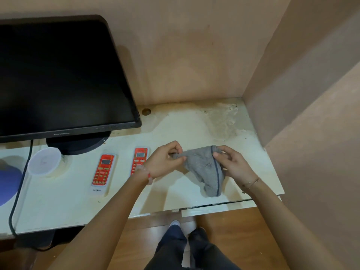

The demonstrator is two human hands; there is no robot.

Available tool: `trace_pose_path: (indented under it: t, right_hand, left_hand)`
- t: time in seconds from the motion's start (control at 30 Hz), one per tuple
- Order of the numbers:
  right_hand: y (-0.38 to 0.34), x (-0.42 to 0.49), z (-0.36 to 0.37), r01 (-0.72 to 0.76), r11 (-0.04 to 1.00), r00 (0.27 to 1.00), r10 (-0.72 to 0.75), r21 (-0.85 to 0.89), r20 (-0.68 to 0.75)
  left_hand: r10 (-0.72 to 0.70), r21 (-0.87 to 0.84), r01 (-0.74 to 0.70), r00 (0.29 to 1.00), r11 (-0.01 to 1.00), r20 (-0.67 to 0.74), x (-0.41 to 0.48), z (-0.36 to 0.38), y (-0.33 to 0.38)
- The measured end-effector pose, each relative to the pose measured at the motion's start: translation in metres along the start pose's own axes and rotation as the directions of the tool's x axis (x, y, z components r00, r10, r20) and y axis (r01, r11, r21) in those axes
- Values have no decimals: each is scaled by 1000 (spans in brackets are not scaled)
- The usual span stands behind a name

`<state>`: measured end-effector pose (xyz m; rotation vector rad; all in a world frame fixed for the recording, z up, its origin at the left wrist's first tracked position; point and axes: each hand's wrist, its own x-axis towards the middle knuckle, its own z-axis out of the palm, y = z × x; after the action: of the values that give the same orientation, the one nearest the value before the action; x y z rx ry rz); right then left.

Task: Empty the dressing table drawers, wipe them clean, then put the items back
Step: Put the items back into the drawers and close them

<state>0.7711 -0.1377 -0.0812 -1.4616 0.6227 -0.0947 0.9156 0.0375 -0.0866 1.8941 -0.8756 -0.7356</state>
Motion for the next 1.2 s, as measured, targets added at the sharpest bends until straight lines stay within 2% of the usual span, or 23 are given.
trace_pose_path:
  t: [0.1,0.17,0.23,0.33,0.4,0.43,0.5,0.6,0.67,0.73,0.83,1.0,1.1,1.2]
  right_hand:
    - [-13,-9,-2,41,996,999,-42,82,13]
    - [-20,-14,-5,33,982,999,-33,185,2]
    - [-25,-18,-10,25,978,1000,-25,208,-2]
    - [-22,-21,-20,24,998,1000,-25,67,17]
    - [-14,-16,-24,7,994,1000,-6,-106,9]
    - [-7,-10,-25,-6,981,1000,4,-194,-12]
    - [11,6,-26,-28,948,997,3,-316,-81]
    - [35,33,-26,-85,907,989,26,-412,-146]
    - [43,43,-26,-155,911,982,99,-382,-160]
    - [45,45,-28,-176,928,981,140,-330,-131]
    - [50,45,-32,-103,921,992,69,-375,-104]
    - [53,53,-24,2,915,975,-92,-403,-204]
    - [49,56,-23,-25,943,969,-59,-332,-239]
    - [49,48,-32,-152,919,961,50,-364,-274]
  left_hand:
    - [-5,-71,7,1000,997,20,-10,-9,14]
    - [-46,-78,55,992,995,118,-16,-16,19]
    - [-74,-41,83,980,996,183,-23,-20,20]
    - [-141,-193,181,969,964,202,-28,-25,20]
    - [-215,-328,300,938,896,271,-25,-24,17]
    - [-248,-342,344,923,874,294,-21,-22,14]
    - [-335,-309,400,910,863,243,-6,-11,3]
    - [-485,-342,466,874,816,33,20,13,-19]
    - [-505,-306,454,856,837,-111,32,23,-34]
    - [-485,-262,432,854,863,-188,39,29,-43]
    - [-459,-242,405,854,882,-245,45,31,-46]
    - [-389,-173,348,839,921,-380,53,34,-50]
    - [-408,-202,356,829,913,-382,52,34,-52]
    - [-503,-398,384,825,833,-258,35,34,-51]
